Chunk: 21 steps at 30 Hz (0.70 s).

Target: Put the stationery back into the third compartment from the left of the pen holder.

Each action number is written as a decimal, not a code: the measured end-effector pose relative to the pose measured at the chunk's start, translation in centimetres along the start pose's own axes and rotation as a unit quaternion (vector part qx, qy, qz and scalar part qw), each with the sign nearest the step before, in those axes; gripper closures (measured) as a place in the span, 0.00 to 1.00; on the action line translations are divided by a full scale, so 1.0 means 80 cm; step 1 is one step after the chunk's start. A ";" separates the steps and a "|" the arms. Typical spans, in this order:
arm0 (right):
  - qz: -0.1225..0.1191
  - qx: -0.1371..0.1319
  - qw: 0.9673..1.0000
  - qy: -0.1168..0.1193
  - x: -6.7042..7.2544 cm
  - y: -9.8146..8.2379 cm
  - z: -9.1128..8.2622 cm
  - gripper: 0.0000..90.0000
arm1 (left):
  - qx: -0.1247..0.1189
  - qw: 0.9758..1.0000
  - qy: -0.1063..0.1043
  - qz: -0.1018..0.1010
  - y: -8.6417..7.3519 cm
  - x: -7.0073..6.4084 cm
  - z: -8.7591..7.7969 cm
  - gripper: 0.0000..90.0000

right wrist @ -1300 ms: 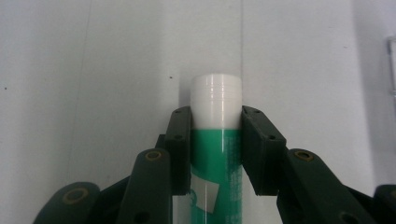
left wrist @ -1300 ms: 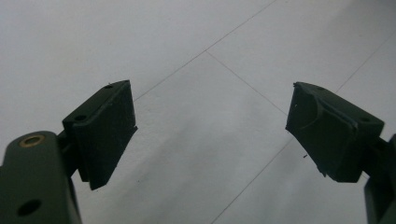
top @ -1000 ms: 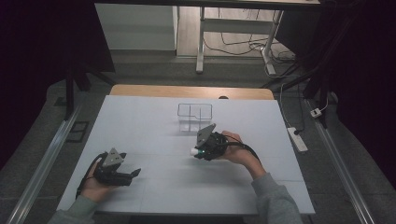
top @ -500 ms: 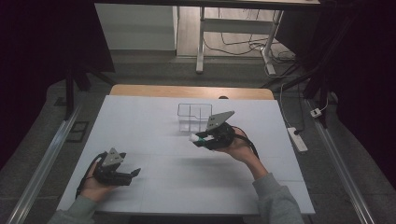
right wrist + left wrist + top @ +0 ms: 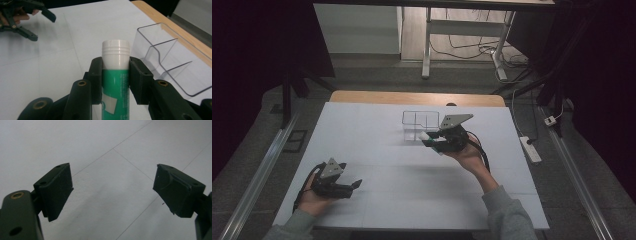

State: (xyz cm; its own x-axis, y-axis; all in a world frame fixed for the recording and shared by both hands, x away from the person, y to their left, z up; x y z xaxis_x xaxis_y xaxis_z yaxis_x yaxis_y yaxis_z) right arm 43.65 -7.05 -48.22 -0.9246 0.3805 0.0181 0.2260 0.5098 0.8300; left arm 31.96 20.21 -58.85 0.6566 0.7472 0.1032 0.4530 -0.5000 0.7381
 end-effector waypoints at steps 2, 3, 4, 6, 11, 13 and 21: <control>0.003 -0.007 1.000 -0.011 -0.003 0.003 -0.001 0.72 | 0.000 1.000 0.000 0.000 0.000 0.000 0.000 0.17; 0.007 -0.010 1.000 -0.017 -0.005 0.004 -0.003 0.72 | 0.000 1.000 -0.001 0.000 0.000 0.000 0.000 0.17; 0.010 -0.015 1.000 -0.022 -0.006 0.006 -0.004 0.72 | 0.001 1.000 -0.001 0.001 0.000 0.000 0.000 0.17; 0.013 -0.022 0.999 -0.030 -0.010 0.008 -0.006 0.72 | 0.001 1.000 -0.001 0.000 0.000 0.000 0.001 0.17; 0.021 -0.029 0.998 -0.052 -0.018 0.011 -0.010 0.72 | 0.002 1.000 -0.003 0.001 -0.001 0.000 0.002 0.17; 0.028 -0.033 0.997 -0.059 -0.022 0.012 -0.011 0.72 | 0.001 1.000 -0.003 0.002 0.000 -0.001 0.002 0.17; 0.044 -0.053 0.994 -0.081 -0.032 0.021 -0.014 0.72 | 0.001 1.000 -0.003 0.001 0.000 -0.001 0.001 0.17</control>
State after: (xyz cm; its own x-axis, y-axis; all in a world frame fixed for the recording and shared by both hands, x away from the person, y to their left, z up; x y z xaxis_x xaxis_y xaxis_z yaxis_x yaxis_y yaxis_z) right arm 46.06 -8.03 -46.21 -0.8395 0.5432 0.0106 0.2623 0.3882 0.8834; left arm 31.97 20.15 -58.93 0.6608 0.7439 0.1003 0.4533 -0.5020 0.7366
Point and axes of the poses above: each handheld gripper's, and its own axes: z roughly forward along the jaws, y roughly out of its top, x roughly to its left, the point moved 9 cm from there along z, roughly forward along the jaws, and after that the axes turned 5 degrees about z, right-handed, at the moved point
